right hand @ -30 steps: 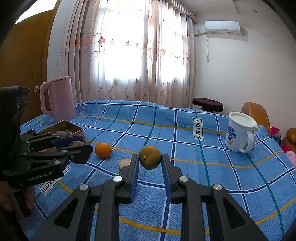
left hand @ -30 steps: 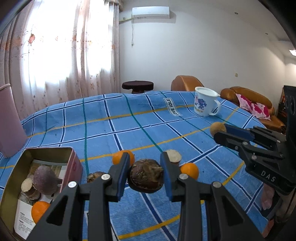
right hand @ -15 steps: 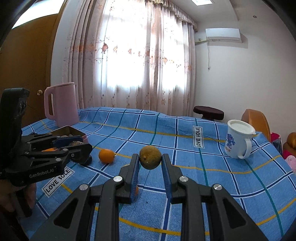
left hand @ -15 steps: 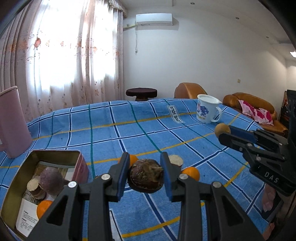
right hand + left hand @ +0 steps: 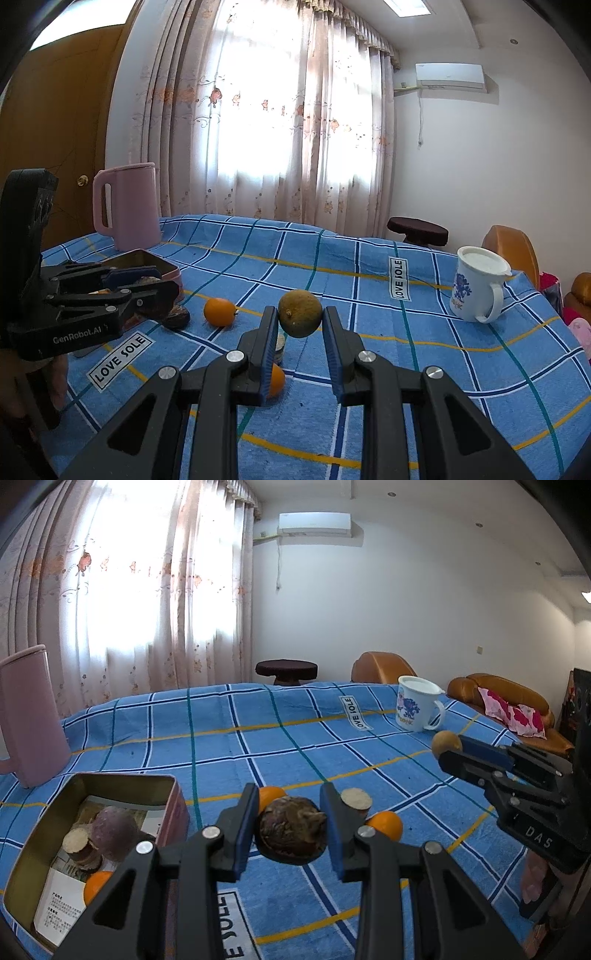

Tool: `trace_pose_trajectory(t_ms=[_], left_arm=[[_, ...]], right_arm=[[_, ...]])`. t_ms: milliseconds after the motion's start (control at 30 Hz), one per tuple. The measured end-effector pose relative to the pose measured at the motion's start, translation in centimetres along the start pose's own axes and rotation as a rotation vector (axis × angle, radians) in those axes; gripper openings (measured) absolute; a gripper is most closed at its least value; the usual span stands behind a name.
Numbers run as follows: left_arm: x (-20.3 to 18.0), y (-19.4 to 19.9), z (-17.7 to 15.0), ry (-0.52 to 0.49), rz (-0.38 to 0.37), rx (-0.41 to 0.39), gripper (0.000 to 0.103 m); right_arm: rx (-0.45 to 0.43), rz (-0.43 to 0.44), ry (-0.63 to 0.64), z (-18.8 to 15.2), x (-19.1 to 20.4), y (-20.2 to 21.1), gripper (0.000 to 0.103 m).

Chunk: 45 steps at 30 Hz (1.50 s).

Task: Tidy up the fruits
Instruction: 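Carry both fruits over the tin box and open both grippers to drop them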

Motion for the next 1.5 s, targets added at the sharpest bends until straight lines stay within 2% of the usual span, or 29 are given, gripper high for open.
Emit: trace_pose_trajectory(t_ms=[200, 500, 833, 1033, 1233, 1500], left_arm=[[1.8, 0.9, 0.1, 0.031, 0.016, -0.003, 0.035], [6.5, 3.8, 1.0, 0.083, 0.092, -0.027, 0.035], [12.3, 5.7, -0.4, 0.11, 0.212, 0.019, 0.035], [15.3, 6.8, -1.6, 0.151, 0.258, 0.044, 0.035], [17.2, 7.3, -2.6, 0.184, 0.268, 0.064, 0.035], [18.4, 7.3, -3.4, 0.218, 0.266, 0.082, 0.035]], right_arm=[[0.005, 0.027, -0.007, 0.1, 0.8, -0.4, 0.026], [-0.006, 0.12, -0.024, 2.1, 3.2, -1.3, 0.026], [0.019, 0.316, 0.025, 4.3, 11.4, -4.3, 0.026], [0.077, 0.442, 0.109, 4.2, 18.5, -6.6, 0.026], [0.154, 0.5, 0.167, 2.2, 22.5, -8.3, 0.026], [0.202, 0.538, 0.215, 1.2, 24.6, -9.2, 0.026]])
Point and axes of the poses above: each gripper's, at about its wrist camera, not at the fingertips, and y roughly against the way its jaws point, x to its left, z to its top, the point moved 3 cm from there along -y, roughly the way its jaws point, and after that the axes turned 8 degrees about -x, right-handed, at the moved point
